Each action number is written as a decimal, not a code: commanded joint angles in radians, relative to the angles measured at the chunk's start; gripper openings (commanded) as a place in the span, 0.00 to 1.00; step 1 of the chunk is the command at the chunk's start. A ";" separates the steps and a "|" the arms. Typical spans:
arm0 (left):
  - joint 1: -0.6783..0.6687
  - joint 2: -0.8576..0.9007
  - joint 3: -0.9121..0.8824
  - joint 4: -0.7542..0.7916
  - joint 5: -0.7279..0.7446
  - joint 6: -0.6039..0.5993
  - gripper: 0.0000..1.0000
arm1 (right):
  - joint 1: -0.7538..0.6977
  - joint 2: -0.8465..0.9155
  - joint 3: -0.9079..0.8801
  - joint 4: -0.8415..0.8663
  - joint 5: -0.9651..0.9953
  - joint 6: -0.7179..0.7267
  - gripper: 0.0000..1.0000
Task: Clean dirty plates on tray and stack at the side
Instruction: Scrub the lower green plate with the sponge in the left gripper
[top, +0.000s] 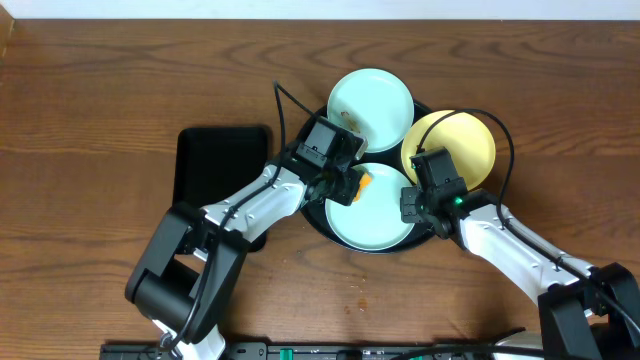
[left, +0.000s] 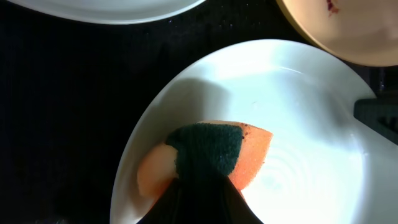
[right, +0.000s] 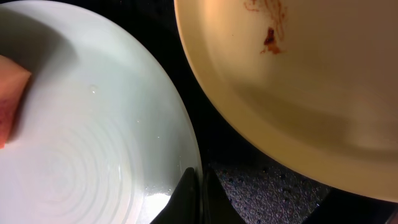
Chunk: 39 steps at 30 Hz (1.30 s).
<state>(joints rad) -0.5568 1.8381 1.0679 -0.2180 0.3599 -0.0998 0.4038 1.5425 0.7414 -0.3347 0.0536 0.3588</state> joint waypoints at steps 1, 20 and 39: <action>0.000 0.034 -0.006 0.001 -0.030 0.018 0.07 | -0.003 0.008 -0.005 -0.005 0.021 0.000 0.01; 0.002 0.037 -0.006 -0.183 -0.077 0.018 0.07 | -0.003 0.008 -0.005 -0.010 0.021 0.000 0.01; 0.000 0.037 -0.006 -0.257 0.191 -0.003 0.07 | -0.003 0.008 -0.005 -0.010 0.021 0.000 0.01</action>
<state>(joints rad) -0.5449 1.8412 1.1000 -0.4450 0.4641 -0.0998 0.4038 1.5429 0.7414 -0.3386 0.0593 0.3588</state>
